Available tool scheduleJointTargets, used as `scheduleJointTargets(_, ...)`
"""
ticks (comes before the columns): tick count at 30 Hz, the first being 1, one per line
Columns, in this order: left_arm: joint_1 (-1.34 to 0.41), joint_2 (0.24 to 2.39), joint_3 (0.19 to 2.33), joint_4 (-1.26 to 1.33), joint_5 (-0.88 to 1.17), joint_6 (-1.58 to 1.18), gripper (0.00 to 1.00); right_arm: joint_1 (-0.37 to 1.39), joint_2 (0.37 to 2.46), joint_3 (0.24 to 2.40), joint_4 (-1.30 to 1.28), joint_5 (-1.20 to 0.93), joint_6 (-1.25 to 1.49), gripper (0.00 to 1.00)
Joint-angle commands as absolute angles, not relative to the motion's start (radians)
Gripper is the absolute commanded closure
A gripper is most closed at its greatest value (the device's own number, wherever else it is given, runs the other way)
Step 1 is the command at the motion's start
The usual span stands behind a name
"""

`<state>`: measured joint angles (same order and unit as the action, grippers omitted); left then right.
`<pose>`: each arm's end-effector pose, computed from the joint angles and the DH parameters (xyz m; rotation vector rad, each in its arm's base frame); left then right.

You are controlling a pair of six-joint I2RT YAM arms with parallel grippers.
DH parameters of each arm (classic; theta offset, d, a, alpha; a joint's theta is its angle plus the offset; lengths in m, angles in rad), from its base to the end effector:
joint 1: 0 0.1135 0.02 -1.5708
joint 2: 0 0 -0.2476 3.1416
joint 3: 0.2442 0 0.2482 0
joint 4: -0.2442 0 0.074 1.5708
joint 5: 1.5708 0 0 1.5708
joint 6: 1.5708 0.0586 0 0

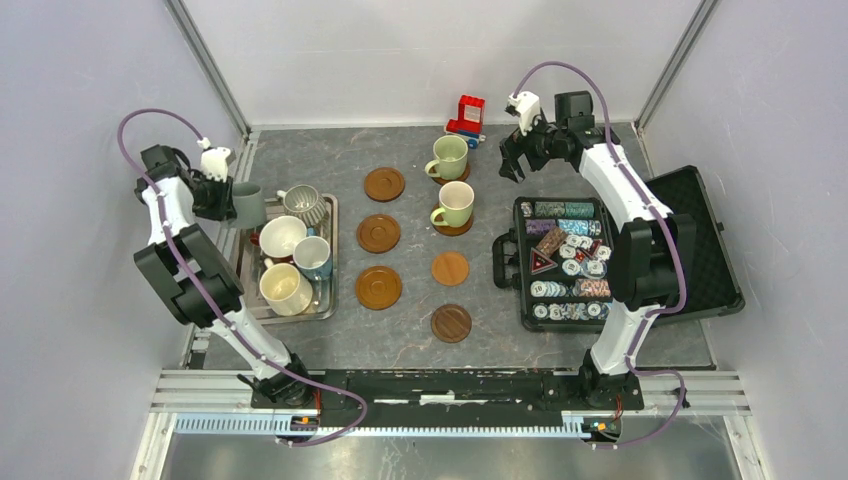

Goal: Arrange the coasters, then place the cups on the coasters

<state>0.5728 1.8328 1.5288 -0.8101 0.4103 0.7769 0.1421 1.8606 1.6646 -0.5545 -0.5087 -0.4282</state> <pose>0.3389 0.1908 0.2232 0.3802 2.5094 -0.0438 0.4218 0.0892 0.2774 -0.8692 2.0690 0.4356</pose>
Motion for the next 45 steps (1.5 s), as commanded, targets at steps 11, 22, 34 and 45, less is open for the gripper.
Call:
scheduleJointTargets(11,0.575,1.709,1.541,-0.723,0.542,0.648,0.98,0.144,1.796,1.588,-0.5,-0.558,-0.433,0.02)
scheduleJointTargets(22,0.574,1.786,1.457,-0.618,0.599,0.659,0.98,0.144,1.798,1.584,-0.514,-0.563,-0.452,0.02)
scheduleJointTargets(34,0.574,1.857,1.415,-0.61,0.508,0.766,0.87,0.144,1.817,1.603,-0.521,-0.569,-0.445,0.02)
scheduleJointTargets(45,0.575,1.876,1.441,-0.734,0.292,0.83,0.58,0.144,1.84,1.644,-0.546,-0.563,-0.462,0.02)
